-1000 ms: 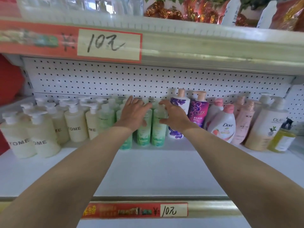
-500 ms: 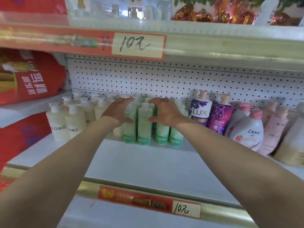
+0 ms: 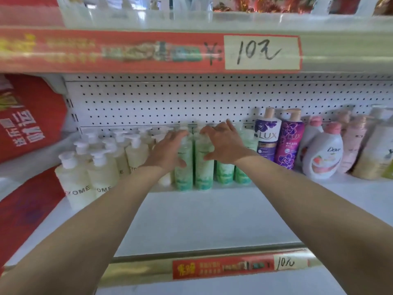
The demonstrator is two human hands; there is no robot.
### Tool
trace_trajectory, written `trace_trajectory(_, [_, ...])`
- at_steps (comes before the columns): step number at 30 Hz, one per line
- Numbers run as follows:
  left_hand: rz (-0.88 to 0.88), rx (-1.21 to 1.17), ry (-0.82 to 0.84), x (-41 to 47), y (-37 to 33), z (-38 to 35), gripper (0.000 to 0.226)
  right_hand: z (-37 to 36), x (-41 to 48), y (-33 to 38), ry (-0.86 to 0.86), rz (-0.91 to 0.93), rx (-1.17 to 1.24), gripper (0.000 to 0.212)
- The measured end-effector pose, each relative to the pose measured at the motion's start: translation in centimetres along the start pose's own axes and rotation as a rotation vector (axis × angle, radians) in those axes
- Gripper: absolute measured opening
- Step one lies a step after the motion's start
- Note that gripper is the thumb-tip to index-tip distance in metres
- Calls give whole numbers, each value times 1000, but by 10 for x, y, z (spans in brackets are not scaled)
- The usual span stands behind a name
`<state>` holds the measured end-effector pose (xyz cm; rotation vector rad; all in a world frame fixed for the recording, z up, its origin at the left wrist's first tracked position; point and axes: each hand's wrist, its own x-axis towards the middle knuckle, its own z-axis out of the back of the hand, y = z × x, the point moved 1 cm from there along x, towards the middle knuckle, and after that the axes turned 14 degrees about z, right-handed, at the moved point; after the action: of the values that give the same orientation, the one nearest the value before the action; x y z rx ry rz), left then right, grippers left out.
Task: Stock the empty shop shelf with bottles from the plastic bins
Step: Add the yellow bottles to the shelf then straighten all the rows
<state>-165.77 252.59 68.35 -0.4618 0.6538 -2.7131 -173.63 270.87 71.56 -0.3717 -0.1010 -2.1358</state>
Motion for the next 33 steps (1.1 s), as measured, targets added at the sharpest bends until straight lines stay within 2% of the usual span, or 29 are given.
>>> trace_trajectory(11, [-49, 54, -48, -7, -10, -3, 91, 3, -2, 14, 63, -74, -83, 77])
trace_trajectory(15, [-39, 128, -36, -13, -9, 5, 110, 9, -1, 12, 106, -85, -51, 85])
trace_trajectory(17, [-69, 133, -105, -14, -1, 22, 111, 18, 5, 16, 92, -89, -23, 92])
trace_trajectory(19, [-84, 132, -211, -14, 13, 47, 102, 28, 17, 25, -13, -74, 6, 89])
trace_trajectory(21, [-45, 134, -275, -17, 32, 71, 96, 34, 32, 40, -131, -25, 45, 81])
trace_trajectory(23, [28, 166, -303, -24, 54, 89, 94, 34, 45, 59, -169, 34, 102, 74])
trace_trajectory(29, [303, 97, -281, -49, 125, 122, 93, 15, 75, 119, -100, 101, 343, 66])
trace_trajectory(33, [399, 38, -264, -62, 164, 128, 95, 2, 86, 165, -41, 177, 553, 70])
